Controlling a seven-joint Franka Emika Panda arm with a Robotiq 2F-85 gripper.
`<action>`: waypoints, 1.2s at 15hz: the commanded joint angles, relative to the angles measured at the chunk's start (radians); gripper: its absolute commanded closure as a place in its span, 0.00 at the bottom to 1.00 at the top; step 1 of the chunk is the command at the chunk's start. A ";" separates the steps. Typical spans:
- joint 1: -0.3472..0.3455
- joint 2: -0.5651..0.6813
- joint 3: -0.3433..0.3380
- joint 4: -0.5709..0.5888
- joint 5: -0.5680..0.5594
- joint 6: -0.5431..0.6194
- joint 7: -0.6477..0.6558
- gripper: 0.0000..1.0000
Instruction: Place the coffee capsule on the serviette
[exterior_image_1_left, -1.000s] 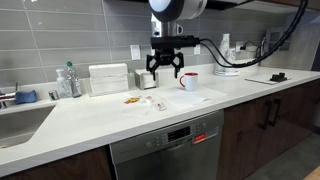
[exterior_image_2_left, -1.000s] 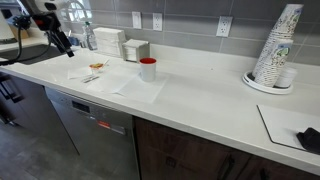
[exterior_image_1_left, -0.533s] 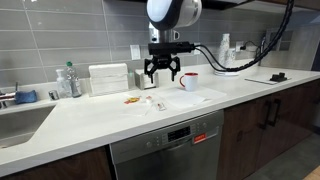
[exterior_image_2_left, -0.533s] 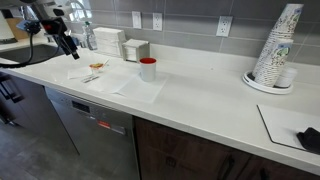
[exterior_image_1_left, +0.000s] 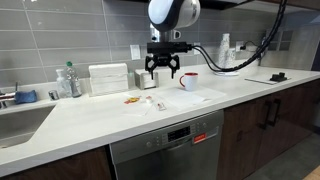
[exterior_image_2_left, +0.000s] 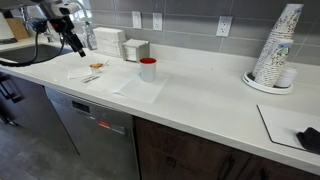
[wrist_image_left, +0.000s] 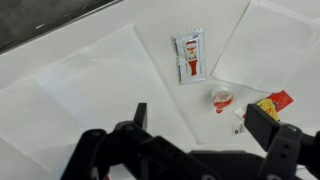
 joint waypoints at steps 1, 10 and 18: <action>0.039 0.096 -0.042 0.079 -0.015 -0.001 0.055 0.00; 0.122 0.288 -0.106 0.216 -0.005 0.016 0.082 0.00; 0.170 0.395 -0.154 0.319 0.008 0.012 0.066 0.17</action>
